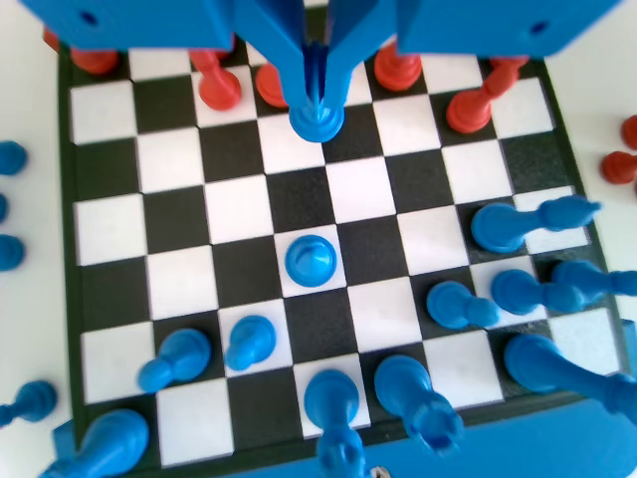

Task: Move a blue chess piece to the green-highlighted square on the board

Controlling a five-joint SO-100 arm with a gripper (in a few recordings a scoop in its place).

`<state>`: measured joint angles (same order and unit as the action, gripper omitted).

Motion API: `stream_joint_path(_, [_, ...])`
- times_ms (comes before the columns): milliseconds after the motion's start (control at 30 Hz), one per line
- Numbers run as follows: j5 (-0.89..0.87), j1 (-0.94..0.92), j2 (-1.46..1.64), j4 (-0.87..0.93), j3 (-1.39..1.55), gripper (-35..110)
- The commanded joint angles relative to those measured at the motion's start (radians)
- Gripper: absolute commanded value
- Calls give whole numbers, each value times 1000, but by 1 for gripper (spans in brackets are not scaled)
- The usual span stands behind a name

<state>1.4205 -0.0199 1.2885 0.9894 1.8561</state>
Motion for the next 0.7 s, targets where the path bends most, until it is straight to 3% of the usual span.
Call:
stream_joint_path(0, [26, -41, 71, 0, 32, 1])
stream_joint_path(667, [64, -110, 86, -23, 100, 1])
